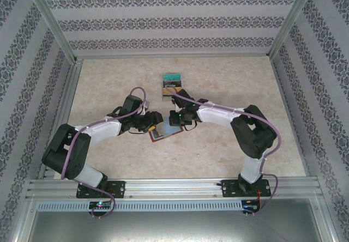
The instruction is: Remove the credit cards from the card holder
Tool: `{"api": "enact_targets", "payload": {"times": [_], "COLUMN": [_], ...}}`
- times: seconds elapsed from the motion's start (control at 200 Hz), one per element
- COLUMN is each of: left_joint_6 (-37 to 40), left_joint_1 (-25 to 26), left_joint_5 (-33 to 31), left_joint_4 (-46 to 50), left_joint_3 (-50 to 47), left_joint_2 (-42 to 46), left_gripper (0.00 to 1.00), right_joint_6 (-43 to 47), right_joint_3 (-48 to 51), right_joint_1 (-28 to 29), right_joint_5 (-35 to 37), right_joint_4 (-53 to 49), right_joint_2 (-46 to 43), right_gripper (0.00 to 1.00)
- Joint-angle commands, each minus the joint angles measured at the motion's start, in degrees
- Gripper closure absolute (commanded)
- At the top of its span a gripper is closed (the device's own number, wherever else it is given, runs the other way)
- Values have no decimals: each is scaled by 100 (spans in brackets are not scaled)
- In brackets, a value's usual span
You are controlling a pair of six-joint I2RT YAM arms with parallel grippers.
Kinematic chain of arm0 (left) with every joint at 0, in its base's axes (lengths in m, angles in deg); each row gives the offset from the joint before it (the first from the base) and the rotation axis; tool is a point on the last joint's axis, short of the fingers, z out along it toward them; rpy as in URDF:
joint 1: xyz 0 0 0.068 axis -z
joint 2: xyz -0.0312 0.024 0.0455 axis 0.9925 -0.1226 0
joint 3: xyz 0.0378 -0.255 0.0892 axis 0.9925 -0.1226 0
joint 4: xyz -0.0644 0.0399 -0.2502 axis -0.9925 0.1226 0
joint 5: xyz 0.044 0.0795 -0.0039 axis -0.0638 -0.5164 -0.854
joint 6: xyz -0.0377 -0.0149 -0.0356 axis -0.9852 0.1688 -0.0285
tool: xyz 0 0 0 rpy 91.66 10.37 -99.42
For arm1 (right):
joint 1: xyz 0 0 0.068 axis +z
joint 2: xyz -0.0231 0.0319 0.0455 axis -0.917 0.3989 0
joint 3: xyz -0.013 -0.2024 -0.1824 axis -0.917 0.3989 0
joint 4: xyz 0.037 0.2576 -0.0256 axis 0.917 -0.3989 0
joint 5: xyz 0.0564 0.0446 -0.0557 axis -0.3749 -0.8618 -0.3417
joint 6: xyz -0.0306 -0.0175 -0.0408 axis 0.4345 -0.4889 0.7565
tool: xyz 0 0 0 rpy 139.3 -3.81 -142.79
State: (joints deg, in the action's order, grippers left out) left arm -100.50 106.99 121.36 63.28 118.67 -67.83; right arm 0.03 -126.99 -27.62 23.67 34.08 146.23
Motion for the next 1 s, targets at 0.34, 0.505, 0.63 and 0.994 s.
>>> {"api": "enact_targets", "payload": {"times": [0.34,0.505,0.63,0.994], "left_joint_6": [-213,-65,-112,-594], "left_joint_1": [445,438,371,269], "left_joint_5": [48,-364,-705,-622], "left_joint_4": [-394,70,335,26], "left_joint_3": [809,793,572,160], "left_joint_2": [-846,-527,-254,-276], "left_gripper": [44,44,43,49], "right_joint_6": [-336,-171,68,541], "right_joint_3": [802,659,363,-301], "right_joint_1": [-412,-403,-329,-74], "right_joint_5": [242,134,60,-165], "right_joint_4": [307,259,80,-354], "right_joint_2": [-796,-696,-474,281], "right_gripper": [89,89,88,90]}}
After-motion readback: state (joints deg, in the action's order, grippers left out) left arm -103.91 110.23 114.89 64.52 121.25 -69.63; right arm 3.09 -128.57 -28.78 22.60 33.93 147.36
